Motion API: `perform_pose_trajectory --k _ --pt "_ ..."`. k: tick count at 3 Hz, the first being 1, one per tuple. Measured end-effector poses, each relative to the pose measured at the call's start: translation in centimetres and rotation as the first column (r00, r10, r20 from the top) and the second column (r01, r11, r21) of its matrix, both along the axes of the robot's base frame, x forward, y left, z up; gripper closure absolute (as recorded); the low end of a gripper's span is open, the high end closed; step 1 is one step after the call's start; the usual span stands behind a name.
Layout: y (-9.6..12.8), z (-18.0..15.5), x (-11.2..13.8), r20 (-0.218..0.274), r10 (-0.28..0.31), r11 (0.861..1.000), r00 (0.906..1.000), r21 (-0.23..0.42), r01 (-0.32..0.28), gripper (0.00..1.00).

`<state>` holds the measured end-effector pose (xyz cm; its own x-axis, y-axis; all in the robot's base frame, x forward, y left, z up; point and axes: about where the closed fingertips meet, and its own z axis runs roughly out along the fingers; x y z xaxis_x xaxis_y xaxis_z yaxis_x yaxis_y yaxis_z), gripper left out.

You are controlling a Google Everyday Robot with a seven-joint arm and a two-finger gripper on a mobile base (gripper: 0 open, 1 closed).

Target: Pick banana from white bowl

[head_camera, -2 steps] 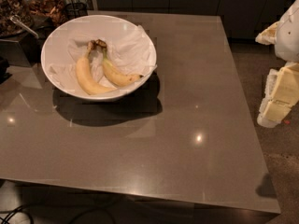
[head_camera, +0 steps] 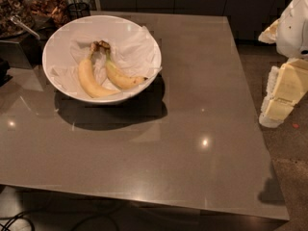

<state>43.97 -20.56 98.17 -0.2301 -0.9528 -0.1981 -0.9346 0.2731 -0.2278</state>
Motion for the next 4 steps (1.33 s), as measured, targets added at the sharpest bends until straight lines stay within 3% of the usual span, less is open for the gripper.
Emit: perform_pose_trajectory --k 1,2,3,4 --pt "5.3 2.0 3.9 -0.058 -0.030 1.000 0.9979 0.006 0.031 0.00" --pt "6.1 2.5 4.7 -0.023 -0.024 0.999 0.9994 0.023 0.025 0.00" --pt "7.6 2.1 5.7 -0.019 -0.002 0.997 0.9998 0.074 0.004 0.00" --pt "10.4 1.4 7.2 -0.020 -0.025 0.995 0.9995 0.092 0.026 0.00"
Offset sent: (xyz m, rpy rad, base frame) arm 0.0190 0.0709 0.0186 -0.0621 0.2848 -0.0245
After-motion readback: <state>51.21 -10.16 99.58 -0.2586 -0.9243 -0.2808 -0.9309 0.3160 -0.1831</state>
